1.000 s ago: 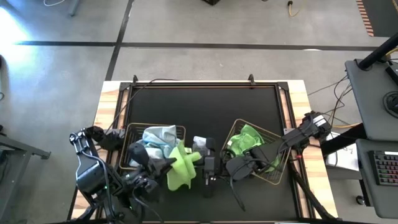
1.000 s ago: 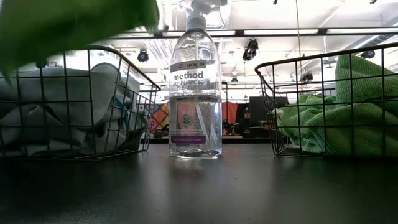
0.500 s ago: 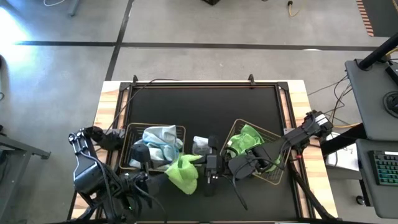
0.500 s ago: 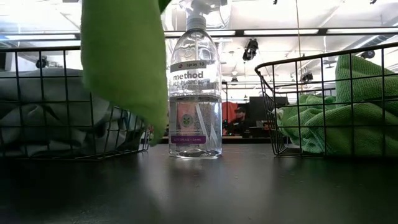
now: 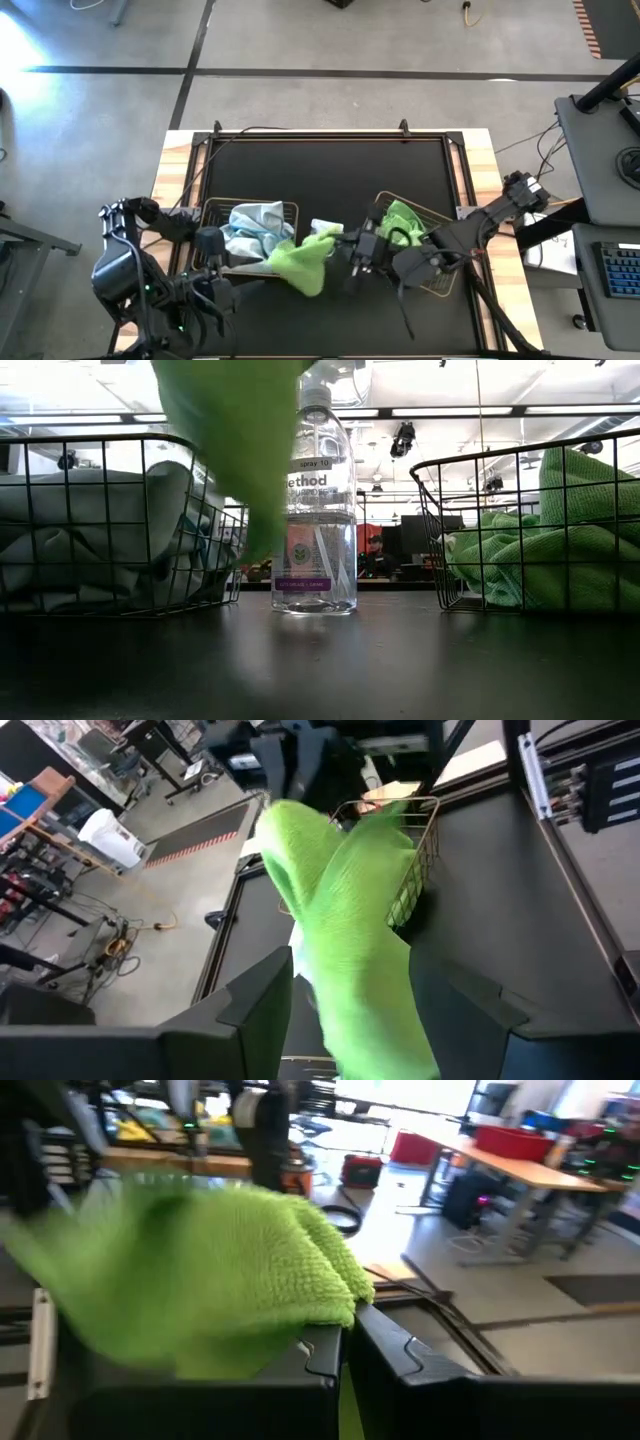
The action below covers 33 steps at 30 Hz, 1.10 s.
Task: Sort microfiber towel by color & place in baskets
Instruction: Put the green microfiber towel into the right wire basket
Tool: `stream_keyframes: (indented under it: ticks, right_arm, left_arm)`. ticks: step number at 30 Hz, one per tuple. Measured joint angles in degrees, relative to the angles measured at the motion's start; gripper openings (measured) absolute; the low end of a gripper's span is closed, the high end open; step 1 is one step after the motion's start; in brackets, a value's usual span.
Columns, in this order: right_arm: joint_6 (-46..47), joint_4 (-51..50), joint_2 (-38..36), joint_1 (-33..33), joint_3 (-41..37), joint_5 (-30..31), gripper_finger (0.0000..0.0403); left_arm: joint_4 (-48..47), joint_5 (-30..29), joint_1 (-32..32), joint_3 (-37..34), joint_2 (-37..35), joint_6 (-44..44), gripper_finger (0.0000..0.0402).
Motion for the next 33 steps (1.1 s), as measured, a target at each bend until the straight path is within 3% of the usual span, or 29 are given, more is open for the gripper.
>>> stream_keyframes:
  ticks: [6,16,22,33]
  right_arm:
    - [7.3,-11.8,-4.7,2.9,0.0,10.5,0.0009]
    - [30.1,-35.2,-12.7,10.0,0.0,26.9,0.0009]
    - [38.7,-40.6,-15.9,14.0,0.0,30.1,0.0009]
    - [38.0,-40.6,-16.1,19.4,0.0,30.3,0.0009]
  left_arm:
    - [0.0,0.0,-0.8,0.0,-0.5,-0.4,0.0185]
    - [0.0,1.5,-1.4,-0.1,-1.3,-0.4,0.0185]
    - [0.0,1.5,-1.4,-0.1,-2.8,-0.4,0.0185]
    - [0.0,1.5,-1.5,-0.1,-5.2,-0.4,0.0185]
